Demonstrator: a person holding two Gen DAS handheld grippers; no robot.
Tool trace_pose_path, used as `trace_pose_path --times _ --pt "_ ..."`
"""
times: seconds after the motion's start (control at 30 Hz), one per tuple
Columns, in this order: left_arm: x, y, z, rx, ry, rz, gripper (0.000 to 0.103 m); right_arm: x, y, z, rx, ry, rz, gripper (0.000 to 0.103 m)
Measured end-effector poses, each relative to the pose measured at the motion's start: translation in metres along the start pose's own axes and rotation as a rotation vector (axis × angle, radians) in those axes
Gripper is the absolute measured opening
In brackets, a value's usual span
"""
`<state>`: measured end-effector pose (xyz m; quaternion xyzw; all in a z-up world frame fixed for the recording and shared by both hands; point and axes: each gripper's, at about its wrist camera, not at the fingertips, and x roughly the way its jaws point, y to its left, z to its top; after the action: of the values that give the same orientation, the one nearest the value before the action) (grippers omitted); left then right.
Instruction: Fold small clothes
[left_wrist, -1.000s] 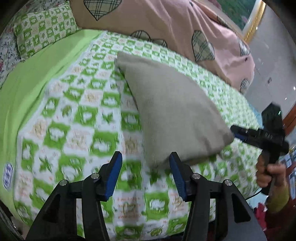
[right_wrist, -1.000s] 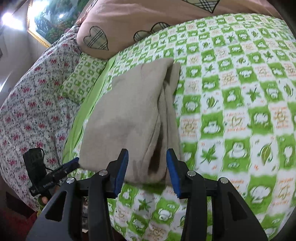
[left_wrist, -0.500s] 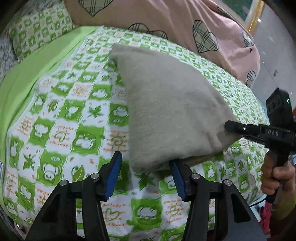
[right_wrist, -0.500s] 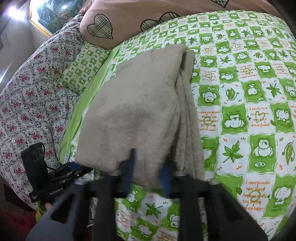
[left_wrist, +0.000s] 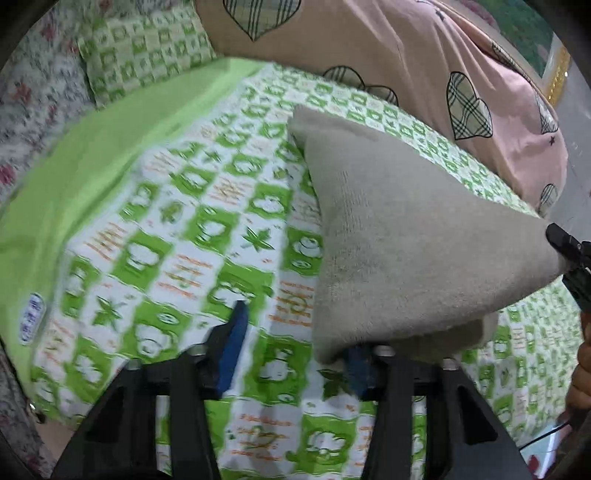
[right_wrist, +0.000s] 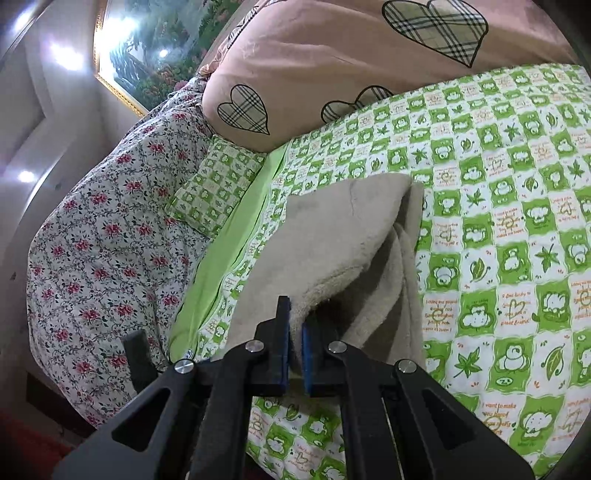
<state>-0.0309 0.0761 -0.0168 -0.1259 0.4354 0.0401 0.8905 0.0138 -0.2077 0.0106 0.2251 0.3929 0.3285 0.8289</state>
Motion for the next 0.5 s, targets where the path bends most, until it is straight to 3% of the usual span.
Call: trace_pose_path --times 0.1,0.2,0.27,0.5 --pt "0.001 -0.013 -0.006 0.044 0.011 0.033 0.021 0.001 0.0 -0.005 -0.01 0.008 -0.008 0.006" --pt "0.003 -0.023 -0.013 0.114 0.013 0.072 0.016 -0.001 0.002 -0.011 -0.072 0.015 -0.09 0.006" --pt "0.008 -0.024 -0.015 0.117 0.03 0.068 0.016 0.012 -0.007 -0.023 -0.127 0.072 -0.248 0.006" --pt "0.017 -0.021 -0.02 0.115 0.076 0.055 0.016 0.038 -0.047 -0.05 -0.056 0.178 -0.332 0.006"
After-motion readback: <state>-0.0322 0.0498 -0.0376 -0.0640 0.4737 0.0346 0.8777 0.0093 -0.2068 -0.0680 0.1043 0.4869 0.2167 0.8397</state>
